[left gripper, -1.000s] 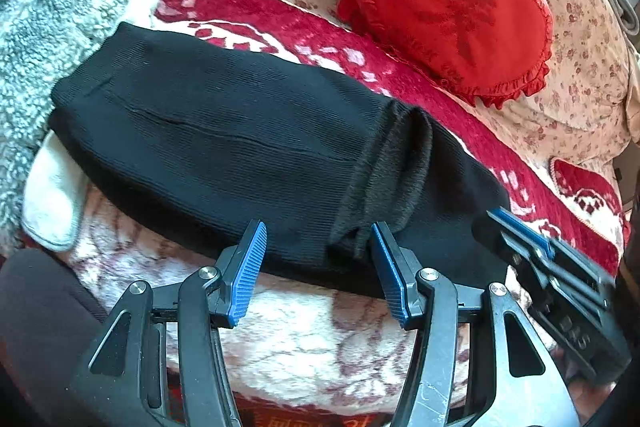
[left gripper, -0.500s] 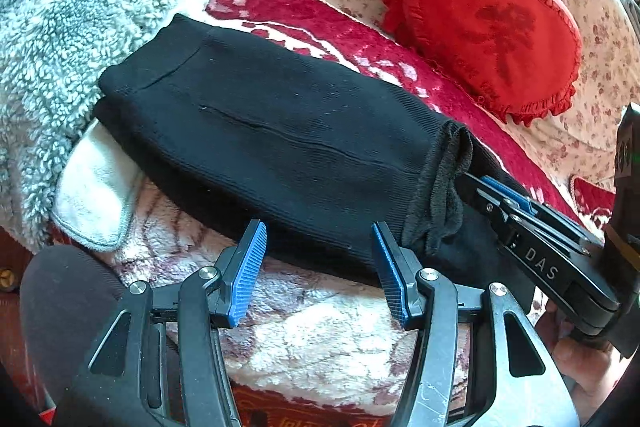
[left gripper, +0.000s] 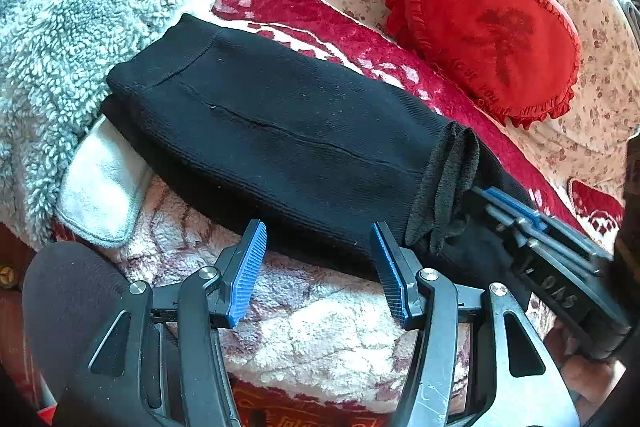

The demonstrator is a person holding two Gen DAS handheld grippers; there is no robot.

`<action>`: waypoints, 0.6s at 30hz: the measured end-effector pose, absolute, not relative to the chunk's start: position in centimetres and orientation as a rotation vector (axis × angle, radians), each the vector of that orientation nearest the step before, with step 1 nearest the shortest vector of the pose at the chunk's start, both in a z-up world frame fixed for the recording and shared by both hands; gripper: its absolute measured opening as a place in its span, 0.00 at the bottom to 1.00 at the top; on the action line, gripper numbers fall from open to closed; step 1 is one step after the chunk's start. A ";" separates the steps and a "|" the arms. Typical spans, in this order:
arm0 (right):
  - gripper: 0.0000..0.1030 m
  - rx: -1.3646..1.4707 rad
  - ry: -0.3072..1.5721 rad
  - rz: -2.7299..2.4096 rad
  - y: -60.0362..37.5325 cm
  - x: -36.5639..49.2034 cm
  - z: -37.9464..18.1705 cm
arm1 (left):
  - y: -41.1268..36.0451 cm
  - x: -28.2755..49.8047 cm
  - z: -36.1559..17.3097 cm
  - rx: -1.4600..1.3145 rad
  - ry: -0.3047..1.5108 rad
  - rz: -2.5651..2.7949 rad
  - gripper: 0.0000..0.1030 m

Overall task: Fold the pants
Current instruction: 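Grasp the folded cuff end of the black pants with the right gripper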

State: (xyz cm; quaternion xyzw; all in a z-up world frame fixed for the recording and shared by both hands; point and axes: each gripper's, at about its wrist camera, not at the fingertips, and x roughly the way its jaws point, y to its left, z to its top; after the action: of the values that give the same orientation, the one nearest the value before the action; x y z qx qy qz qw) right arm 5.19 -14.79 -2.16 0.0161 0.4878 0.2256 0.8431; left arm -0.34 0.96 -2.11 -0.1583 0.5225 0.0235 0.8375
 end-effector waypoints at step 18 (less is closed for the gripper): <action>0.28 0.033 1.034 0.501 -13.9 5.5 -1.7 | 5.4 -1.1 -2.1 -0.444 1.098 0.114 0.63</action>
State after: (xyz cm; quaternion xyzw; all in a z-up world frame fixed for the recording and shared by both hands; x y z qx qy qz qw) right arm 5.50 -13.93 -1.72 0.0155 0.4891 0.2367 0.8394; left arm -1.07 5.43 -2.08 -0.2090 0.5171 0.0539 0.8283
